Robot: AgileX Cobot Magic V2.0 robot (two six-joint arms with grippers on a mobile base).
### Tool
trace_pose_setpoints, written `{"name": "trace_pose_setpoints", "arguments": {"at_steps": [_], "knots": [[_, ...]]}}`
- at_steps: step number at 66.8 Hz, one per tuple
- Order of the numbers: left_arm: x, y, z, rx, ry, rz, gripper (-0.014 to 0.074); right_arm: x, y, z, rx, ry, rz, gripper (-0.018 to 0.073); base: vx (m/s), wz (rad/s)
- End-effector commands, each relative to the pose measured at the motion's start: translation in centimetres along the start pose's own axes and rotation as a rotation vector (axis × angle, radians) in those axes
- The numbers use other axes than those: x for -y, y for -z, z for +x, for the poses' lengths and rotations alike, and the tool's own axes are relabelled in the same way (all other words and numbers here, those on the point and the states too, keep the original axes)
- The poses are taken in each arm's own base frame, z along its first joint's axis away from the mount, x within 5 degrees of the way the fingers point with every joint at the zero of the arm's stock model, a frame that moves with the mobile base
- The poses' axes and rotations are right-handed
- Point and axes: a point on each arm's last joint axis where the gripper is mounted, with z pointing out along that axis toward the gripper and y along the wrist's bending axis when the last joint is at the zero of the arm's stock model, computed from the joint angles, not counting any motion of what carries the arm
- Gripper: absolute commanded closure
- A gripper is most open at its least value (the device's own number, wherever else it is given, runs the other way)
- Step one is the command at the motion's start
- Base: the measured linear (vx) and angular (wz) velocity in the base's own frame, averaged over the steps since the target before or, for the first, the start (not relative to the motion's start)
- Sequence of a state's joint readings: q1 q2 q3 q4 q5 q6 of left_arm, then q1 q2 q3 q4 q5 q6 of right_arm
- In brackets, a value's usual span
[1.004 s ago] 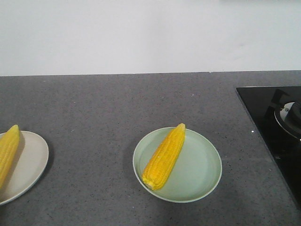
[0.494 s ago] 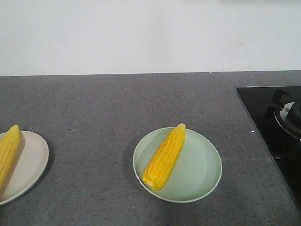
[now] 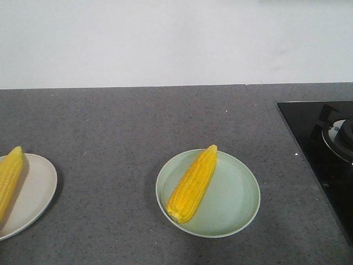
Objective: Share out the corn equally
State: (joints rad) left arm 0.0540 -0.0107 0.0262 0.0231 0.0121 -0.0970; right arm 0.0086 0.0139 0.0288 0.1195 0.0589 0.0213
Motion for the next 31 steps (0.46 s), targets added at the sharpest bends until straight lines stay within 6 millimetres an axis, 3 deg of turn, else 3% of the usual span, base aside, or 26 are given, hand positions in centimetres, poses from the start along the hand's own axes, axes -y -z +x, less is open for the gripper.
{"name": "trace_pose_setpoints", "arguments": {"at_steps": [1,31], "knots": [[0.03,0.12,-0.33,0.082,0.010,0.007,0.0603,0.06,-0.16,-0.28,0.042,0.014,0.006,0.0565,0.00,0.00],[0.03,0.12,-0.32,0.081,0.010,0.007,0.0603,0.02,0.24,-0.60,0.099,0.015,0.001,0.0565,0.00,0.00]]}}
